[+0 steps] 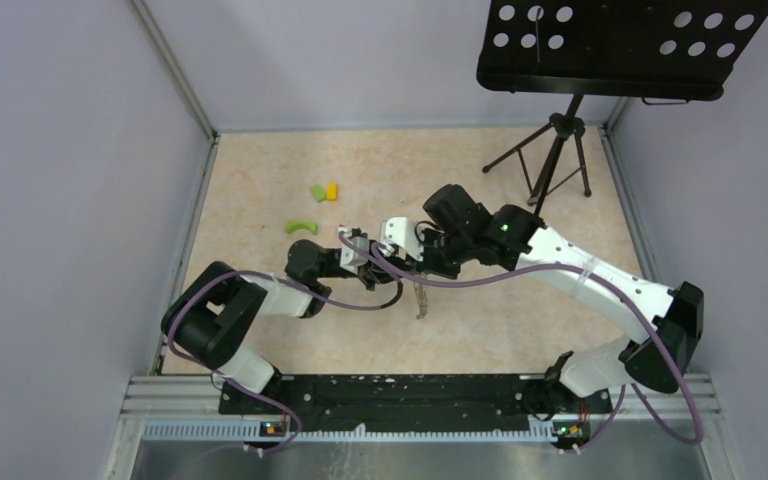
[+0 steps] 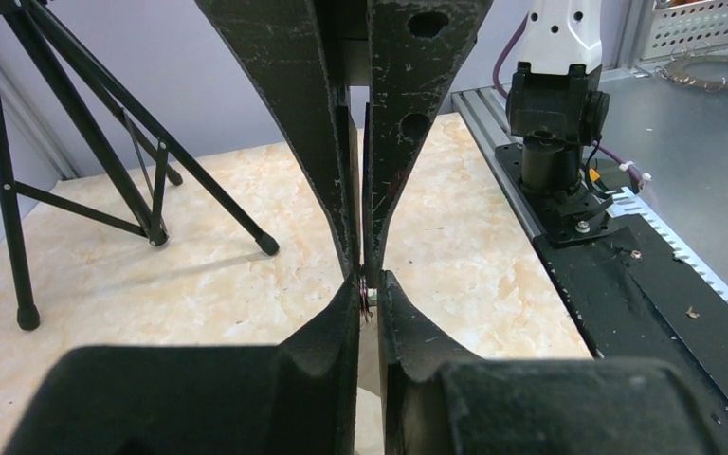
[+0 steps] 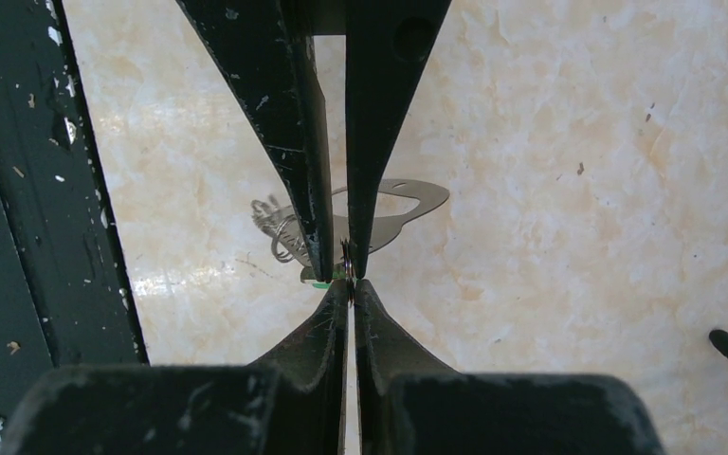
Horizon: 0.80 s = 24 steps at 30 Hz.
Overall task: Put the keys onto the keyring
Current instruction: Adjust the key on the keyring.
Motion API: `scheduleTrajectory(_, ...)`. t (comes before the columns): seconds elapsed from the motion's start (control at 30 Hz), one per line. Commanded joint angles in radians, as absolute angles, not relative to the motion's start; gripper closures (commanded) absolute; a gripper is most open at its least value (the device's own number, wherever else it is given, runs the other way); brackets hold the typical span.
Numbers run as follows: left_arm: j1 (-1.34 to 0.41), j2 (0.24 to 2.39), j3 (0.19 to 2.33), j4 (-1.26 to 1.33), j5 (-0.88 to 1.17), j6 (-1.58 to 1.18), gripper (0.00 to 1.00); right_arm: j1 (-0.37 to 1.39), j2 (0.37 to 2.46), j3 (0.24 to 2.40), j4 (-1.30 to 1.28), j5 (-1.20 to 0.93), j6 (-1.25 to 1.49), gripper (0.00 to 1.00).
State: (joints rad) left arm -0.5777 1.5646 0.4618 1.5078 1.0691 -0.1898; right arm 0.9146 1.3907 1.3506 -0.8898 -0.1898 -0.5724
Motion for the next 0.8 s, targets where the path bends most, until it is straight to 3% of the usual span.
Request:
scheduleTrajectory(0.0, -0.584, 1.581, 0.477, 1.572, 1.084, -0.211, 0.87, 0.927, 1.389, 1.384, -0.855, -0.211, -0.559, 1.00)
scheduleTrajectory(0.43, -0.586, 1.592, 0.486, 1.595, 1.089, -0.237, 0.92, 0.928, 1.385, 1.379, -0.851, -0.212, -0.555, 1.00)
scheduleTrajectory(0.57, -0.586, 1.591, 0.485, 1.607, 1.085, -0.242, 0.84, 0.927, 1.384, 1.372, -0.851, -0.212, -0.556, 1.00)
scheduleTrajectory(0.77, -0.586, 1.589, 0.483, 1.613, 1.086, -0.245, 0.80, 0.927, 1.380, 1.370, -0.851, -0.212, -0.554, 1.00)
